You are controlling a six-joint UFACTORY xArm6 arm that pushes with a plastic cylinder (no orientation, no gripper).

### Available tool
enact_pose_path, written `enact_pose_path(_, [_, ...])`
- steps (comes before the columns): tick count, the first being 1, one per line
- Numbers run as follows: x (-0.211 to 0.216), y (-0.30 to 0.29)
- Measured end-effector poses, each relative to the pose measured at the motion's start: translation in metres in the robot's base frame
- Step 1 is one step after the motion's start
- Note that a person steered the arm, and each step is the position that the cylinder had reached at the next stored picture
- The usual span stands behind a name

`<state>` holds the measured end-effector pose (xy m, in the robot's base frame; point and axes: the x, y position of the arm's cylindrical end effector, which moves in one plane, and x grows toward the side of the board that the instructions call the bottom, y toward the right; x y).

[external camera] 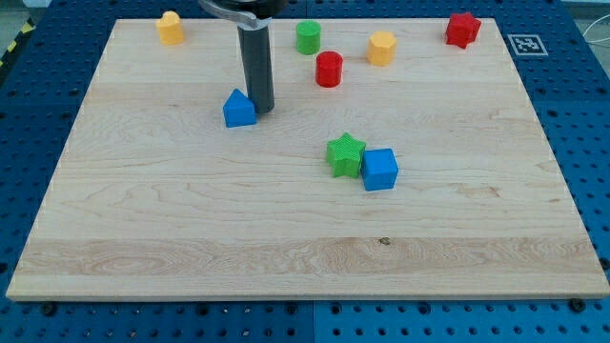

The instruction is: Slide the blue triangle towards the center left

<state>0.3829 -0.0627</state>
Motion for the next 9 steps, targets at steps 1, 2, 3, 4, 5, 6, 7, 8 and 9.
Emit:
enact_pose_path(1, [0.001, -0.023])
enact_pose_path(2, [0.001, -0.062])
enact_pose_path(3, [0.000, -0.088])
enact_pose_path(4, [-0.013, -0.078])
enact_pose_path(5, [-0.016, -0.036])
enact_pose_path(6, [0.006, -0.001])
enact_pose_path(7, [0.042, 0.002])
enact_pose_path(8, [0.047, -0.023])
enact_pose_path(9, [0.030, -0.064])
